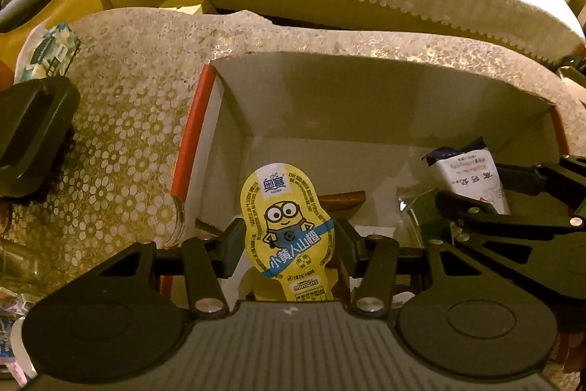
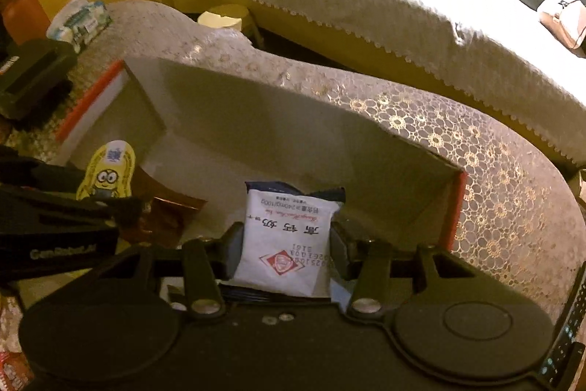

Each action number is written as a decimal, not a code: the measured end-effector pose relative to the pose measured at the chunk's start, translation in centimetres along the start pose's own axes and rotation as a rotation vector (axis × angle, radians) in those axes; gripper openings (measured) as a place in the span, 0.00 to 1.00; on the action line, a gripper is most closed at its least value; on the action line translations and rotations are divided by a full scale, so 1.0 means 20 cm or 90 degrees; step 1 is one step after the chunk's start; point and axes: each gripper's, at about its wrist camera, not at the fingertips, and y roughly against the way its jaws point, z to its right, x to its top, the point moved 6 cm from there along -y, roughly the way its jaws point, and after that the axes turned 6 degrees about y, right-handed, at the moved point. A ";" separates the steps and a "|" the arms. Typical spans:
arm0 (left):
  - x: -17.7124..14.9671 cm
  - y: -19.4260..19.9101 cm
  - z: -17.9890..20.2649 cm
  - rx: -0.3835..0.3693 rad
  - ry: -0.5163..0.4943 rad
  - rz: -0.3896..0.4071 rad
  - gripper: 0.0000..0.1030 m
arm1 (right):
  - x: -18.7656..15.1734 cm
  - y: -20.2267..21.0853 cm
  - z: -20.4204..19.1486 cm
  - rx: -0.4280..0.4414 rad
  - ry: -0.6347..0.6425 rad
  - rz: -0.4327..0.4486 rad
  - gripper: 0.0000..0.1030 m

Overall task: Organize snacks
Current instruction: 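Carry Minion packet into the box with left tool while right tool carries white packet in, then withdraw both tools from the box back toward the red bag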

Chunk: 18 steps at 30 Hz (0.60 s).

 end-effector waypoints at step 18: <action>-0.01 0.23 -0.01 -0.030 0.026 0.051 0.60 | 0.02 0.27 0.09 0.031 -0.056 0.057 0.57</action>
